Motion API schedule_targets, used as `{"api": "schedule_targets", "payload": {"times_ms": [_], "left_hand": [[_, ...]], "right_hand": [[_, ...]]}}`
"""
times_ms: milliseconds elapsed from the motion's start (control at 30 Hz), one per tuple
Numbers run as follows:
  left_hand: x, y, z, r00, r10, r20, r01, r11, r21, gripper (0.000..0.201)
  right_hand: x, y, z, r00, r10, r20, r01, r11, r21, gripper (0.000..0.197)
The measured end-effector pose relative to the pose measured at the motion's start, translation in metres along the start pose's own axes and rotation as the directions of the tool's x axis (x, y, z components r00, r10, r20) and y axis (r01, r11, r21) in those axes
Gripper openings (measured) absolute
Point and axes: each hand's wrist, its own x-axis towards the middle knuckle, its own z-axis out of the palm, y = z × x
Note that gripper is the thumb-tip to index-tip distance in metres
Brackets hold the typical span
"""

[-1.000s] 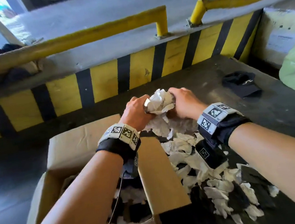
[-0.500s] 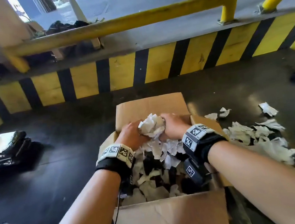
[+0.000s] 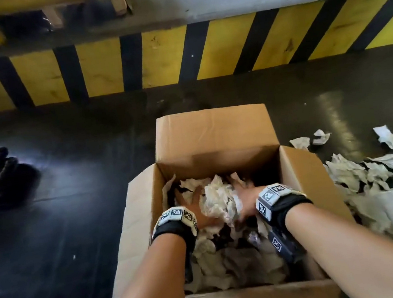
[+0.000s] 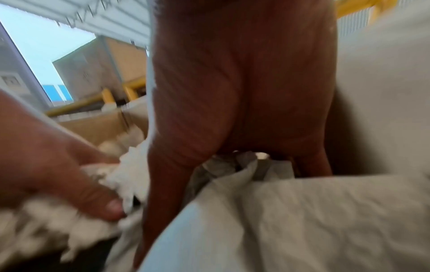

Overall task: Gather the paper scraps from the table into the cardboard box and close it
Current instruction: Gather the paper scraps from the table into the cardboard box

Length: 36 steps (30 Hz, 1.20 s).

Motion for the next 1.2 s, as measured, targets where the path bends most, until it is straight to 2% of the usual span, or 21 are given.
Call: {"api": "schedule_targets", "payload": {"times_ms": [100,167,233,300,400,500,567,667,800,833,933,967,1100,1200], "left_hand": [[0.009,0.002,0.017,0.994,-0.089,0.058,0.094,0.990,-0.101,0.148],[0.018,0.001,0.017,0.987,-0.115,0.108,0.130,0.982,-0.139,0.144],[0.012,0.003,0.001,0.983,-0.095,0.155,0.115,0.986,-0.122,0.144],[0.001,0.009,-0.026,0.980,-0.038,0.196,0.059,0.993,-0.104,0.146],[-0.012,0.024,-0.068,0.971,0.032,0.236,-0.005,0.994,-0.113,0.122],[-0.007,0.019,-0.069,0.994,-0.006,0.113,0.010,0.999,-0.033,0.114],[0.003,0.008,-0.047,0.998,-0.005,0.068,0.007,1.000,-0.024,0.123],[0.026,-0.006,-0.005,0.985,-0.117,0.131,0.126,0.990,-0.067,0.155],[0.018,0.002,-0.001,0.967,-0.174,0.185,0.188,0.981,-0.056,0.165],[0.020,0.003,-0.001,0.962,-0.188,0.200,0.206,0.976,-0.070,0.160],[0.021,0.005,0.002,0.954,-0.204,0.219,0.226,0.971,-0.079,0.123],[0.021,0.005,0.004,0.958,-0.196,0.210,0.215,0.974,-0.073,0.119],[0.024,0.003,0.009,0.974,-0.167,0.155,0.176,0.983,-0.046,0.112],[0.018,0.008,0.007,0.970,-0.172,0.174,0.170,0.985,0.028,0.132]], "right_hand": [[0.017,0.004,0.019,0.999,0.037,0.031,-0.037,0.999,-0.003,0.160],[0.024,0.006,0.018,0.998,0.022,0.064,-0.021,1.000,-0.020,0.166],[0.032,0.008,0.012,0.997,0.001,0.084,0.002,0.999,-0.039,0.173],[0.028,0.004,-0.004,0.997,-0.031,0.067,0.037,0.995,-0.093,0.170],[0.006,-0.001,-0.033,0.999,-0.032,0.015,0.033,0.996,-0.084,0.155],[-0.007,-0.002,-0.039,1.000,-0.024,-0.016,0.022,0.995,-0.100,0.145],[-0.007,-0.001,-0.028,1.000,-0.018,-0.020,0.015,0.991,-0.136,0.142],[-0.005,0.003,-0.007,1.000,0.014,0.023,-0.010,0.990,-0.138,0.141],[0.004,0.005,0.005,1.000,0.007,-0.007,-0.008,0.991,-0.135,0.146],[0.006,0.005,0.007,1.000,0.006,-0.015,-0.008,0.990,-0.141,0.147],[0.015,0.008,0.016,0.998,-0.016,-0.061,0.006,0.985,-0.171,0.148],[0.018,0.009,0.018,0.997,-0.039,-0.066,0.026,0.981,-0.192,0.151],[0.032,0.019,0.025,0.995,-0.080,-0.066,0.064,0.973,-0.220,0.154],[0.024,0.013,0.021,0.997,-0.041,-0.061,0.026,0.975,-0.220,0.154]]}}
